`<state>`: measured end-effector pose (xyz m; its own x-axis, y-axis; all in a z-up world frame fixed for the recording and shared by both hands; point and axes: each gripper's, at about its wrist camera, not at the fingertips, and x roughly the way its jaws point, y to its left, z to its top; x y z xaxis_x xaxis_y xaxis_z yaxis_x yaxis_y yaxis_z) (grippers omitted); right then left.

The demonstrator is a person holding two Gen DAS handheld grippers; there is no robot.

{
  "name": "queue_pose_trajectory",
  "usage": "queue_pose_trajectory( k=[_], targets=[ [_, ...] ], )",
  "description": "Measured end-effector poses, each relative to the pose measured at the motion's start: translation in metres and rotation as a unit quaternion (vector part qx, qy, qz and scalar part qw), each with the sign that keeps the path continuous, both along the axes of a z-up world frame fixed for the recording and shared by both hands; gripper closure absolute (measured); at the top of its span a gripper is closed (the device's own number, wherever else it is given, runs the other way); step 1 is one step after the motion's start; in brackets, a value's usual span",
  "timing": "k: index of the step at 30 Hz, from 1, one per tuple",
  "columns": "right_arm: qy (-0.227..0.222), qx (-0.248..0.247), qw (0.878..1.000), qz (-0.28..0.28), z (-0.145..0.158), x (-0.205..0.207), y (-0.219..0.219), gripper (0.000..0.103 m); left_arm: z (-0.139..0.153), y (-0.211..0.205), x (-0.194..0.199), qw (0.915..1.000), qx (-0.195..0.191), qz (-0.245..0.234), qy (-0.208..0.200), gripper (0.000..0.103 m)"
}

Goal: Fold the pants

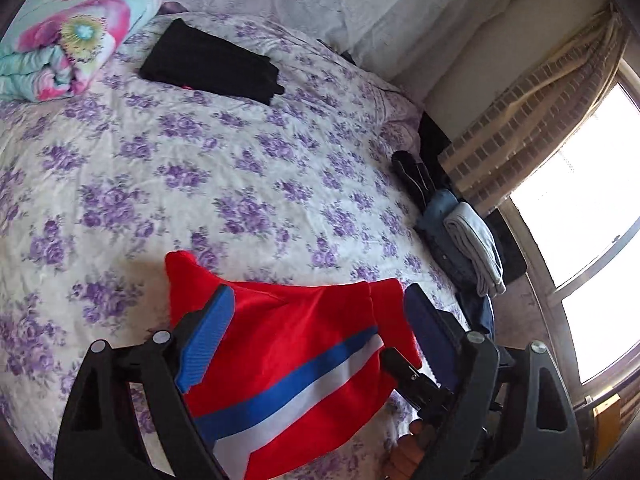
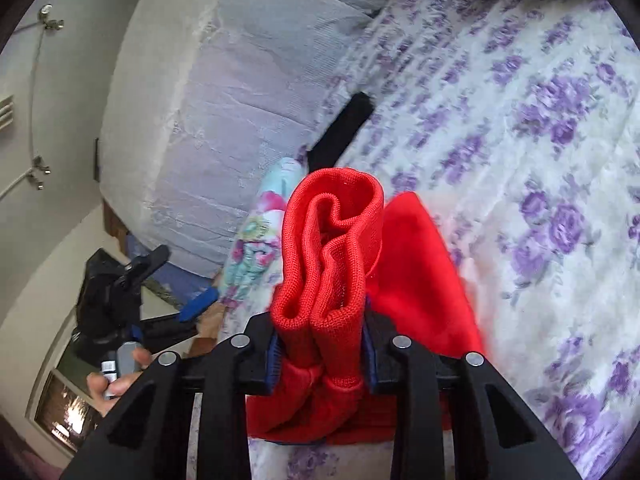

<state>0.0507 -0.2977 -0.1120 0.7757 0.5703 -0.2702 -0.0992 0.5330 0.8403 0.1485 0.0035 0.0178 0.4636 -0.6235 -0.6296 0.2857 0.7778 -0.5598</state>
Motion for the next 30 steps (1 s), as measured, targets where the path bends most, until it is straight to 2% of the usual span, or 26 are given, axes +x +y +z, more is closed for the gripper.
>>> queue_pose_trajectory(
  k=[2, 5, 6, 9, 11, 13, 15, 16, 18, 20, 21, 22, 23, 26, 28, 30],
  targets=[
    [0.025, -0.022, 0.999, -0.014, -0.003, 0.002, -0.001, 0.064, -0.011, 0.004, -0.002, 1.0, 0.002, 0.006, 0.008, 0.019],
    [0.037, -0.041, 0.998, -0.008, 0.004, -0.004, -0.003, 0.051, -0.024, 0.005, -0.008, 0.9997, 0.023, 0.009, 0.003, 0.019],
    [0.039, -0.056, 0.998, -0.013, 0.008, -0.008, -0.005, 0.047, -0.025, 0.004, -0.011, 0.9994, 0.034, 0.007, -0.008, 0.019],
    [0.041, -0.096, 0.993, -0.047, 0.019, -0.03, -0.015, 0.046, -0.023, -0.004, -0.025, 0.9957, 0.069, -0.007, -0.061, 0.019],
    [0.025, -0.129, 0.988, -0.08, 0.035, -0.045, -0.018, 0.046, -0.023, -0.008, -0.036, 0.99, 0.094, -0.02, -0.103, 0.019],
    [-0.016, -0.178, 0.981, -0.08, 0.057, -0.053, -0.005, 0.056, -0.026, -0.007, -0.039, 0.9878, 0.103, -0.028, -0.113, 0.019],
    [-0.052, -0.222, 0.973, -0.044, 0.073, -0.045, 0.018, 0.065, -0.032, -0.004, -0.035, 0.9888, 0.101, -0.032, -0.105, 0.019],
    [-0.064, -0.236, 0.97, -0.019, 0.078, -0.04, 0.031, 0.07, -0.032, -0.001, -0.032, 0.9898, 0.096, -0.035, -0.099, 0.019],
    [-0.074, -0.247, 0.966, 0.018, 0.079, -0.033, 0.049, 0.073, -0.031, 0.001, -0.018, 0.9909, 0.079, -0.054, -0.095, 0.019],
    [-0.047, -0.272, 0.96, 0.034, 0.072, -0.018, 0.062, 0.073, -0.033, 0.0, -0.001, 0.9912, 0.072, -0.073, -0.084, 0.019],
    [-0.019, -0.285, 0.958, 0.035, 0.064, -0.011, 0.063, 0.076, -0.039, -0.001, 0.015, 0.9921, 0.078, -0.072, -0.068, 0.019],
    [0.01, -0.292, 0.956, 0.034, 0.053, -0.006, 0.061, 0.084, -0.046, -0.003, 0.023, 0.9924, 0.087, -0.069, -0.055, 0.019],
    [0.033, -0.29, 0.956, 0.031, 0.042, -0.006, 0.055, 0.088, -0.055, -0.003, 0.033, 0.9922, 0.101, -0.061, -0.039, 0.02],
    [0.048, -0.273, 0.96, 0.029, 0.03, -0.016, 0.037, 0.099, -0.087, 0.001, 0.055, 0.9876, 0.155, -0.024, -0.009, 0.024],
    [0.058, -0.268, 0.961, 0.033, 0.029, -0.02, 0.033, 0.101, -0.102, 0.009, 0.063, 0.9892, 0.145, -0.013, 0.018, 0.024],
    [0.067, -0.289, 0.954, 0.041, 0.031, -0.016, 0.039, 0.1, -0.1, 0.014, 0.063, 0.9893, 0.144, -0.006, 0.017, 0.024]
  ],
)
